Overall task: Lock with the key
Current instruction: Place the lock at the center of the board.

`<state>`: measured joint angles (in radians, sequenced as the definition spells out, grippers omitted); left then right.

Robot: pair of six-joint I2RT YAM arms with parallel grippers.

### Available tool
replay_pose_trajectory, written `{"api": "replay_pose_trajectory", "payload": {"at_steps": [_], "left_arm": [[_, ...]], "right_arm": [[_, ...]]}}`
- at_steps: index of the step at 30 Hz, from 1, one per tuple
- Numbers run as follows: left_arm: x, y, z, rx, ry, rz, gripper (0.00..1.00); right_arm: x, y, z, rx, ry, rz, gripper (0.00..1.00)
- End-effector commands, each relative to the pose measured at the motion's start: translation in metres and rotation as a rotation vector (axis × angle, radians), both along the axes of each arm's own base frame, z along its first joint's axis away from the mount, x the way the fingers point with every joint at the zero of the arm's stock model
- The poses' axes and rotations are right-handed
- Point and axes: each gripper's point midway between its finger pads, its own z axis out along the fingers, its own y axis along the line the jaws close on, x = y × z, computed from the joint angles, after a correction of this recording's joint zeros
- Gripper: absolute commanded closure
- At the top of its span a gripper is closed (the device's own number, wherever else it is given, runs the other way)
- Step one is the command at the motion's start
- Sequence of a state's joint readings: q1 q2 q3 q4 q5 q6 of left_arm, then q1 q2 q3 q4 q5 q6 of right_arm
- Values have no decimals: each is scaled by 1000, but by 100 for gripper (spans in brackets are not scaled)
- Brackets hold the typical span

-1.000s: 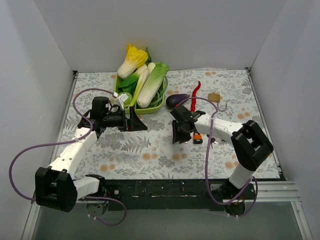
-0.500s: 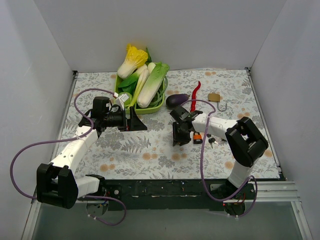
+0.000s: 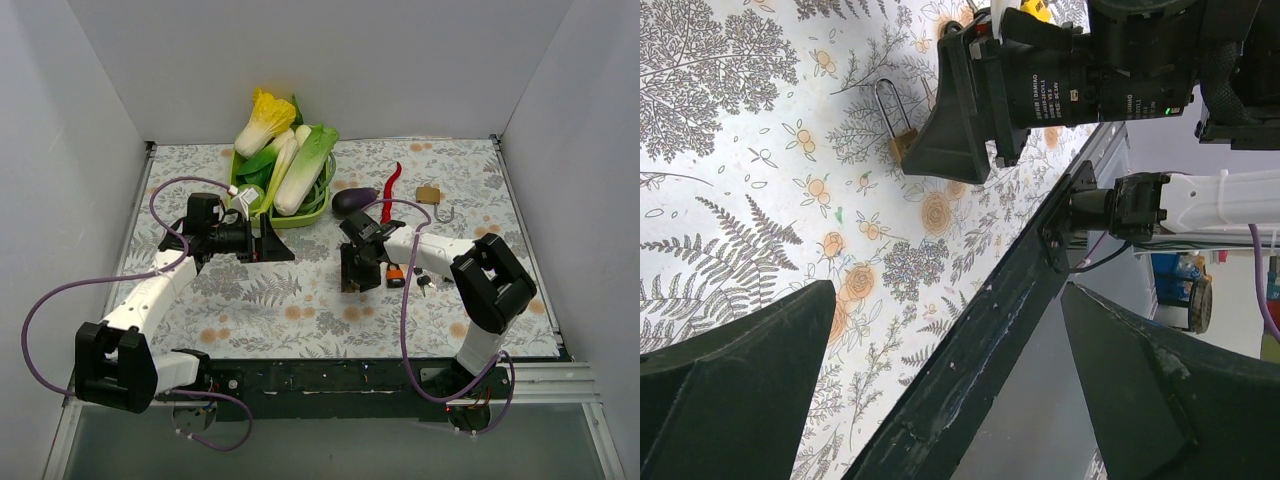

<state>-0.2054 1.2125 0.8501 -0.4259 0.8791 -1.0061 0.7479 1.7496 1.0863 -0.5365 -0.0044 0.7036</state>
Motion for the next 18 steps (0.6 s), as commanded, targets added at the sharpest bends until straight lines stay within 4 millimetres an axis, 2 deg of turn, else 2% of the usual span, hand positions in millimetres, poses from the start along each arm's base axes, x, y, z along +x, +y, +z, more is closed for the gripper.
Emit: {"api": "replay_pose_trajectory", "payload": {"at_steps": [1, 3, 4, 6, 7, 9, 10, 11, 12, 13, 14, 15, 16, 17, 18], "left_arm": [[7, -1, 18, -16, -60, -20, 2], [8, -2, 22, -19, -69, -22, 2], [8, -2, 23, -19, -69, -22, 2], [8, -4, 30, -33, -75, -36, 2], [7, -4, 31, -37, -77, -45, 2], [9, -6, 35, -38, -93, -84, 2], [10, -7, 44, -43, -98, -104, 2], [11, -7, 47, -43, -109, -122, 2], [14, -9, 46, -44, -106, -143, 2], [14, -10, 55, -57, -123, -164, 2], [15, -10, 56, -60, -126, -171, 2], [16, -10, 58, -63, -133, -176, 2], [17, -11, 61, -70, -144, -181, 2], [18, -11, 61, -71, -147, -181, 2], [18, -11, 62, -72, -151, -178, 2]], "right_arm": [[11, 4, 12, 16, -44, 14, 42], [20, 10, 25, 42, -99, 62, 42], [29, 16, 39, 69, -150, 86, 42], [41, 20, 57, 85, -221, 122, 40], [52, 25, 76, 100, -299, 184, 39], [69, 24, 97, 101, -407, 256, 34], [83, 26, 119, 101, -508, 341, 32], [93, 17, 128, 90, -547, 368, 31], [91, 21, 138, 154, -556, 440, 29], [95, 20, 154, 201, -605, 489, 27], [112, -1, 162, 190, -659, 530, 25], [109, 1, 173, 280, -676, 592, 25], [115, -10, 180, 287, -704, 611, 24], [132, -35, 187, 247, -729, 591, 23], [140, -48, 189, 220, -733, 575, 22]]}}
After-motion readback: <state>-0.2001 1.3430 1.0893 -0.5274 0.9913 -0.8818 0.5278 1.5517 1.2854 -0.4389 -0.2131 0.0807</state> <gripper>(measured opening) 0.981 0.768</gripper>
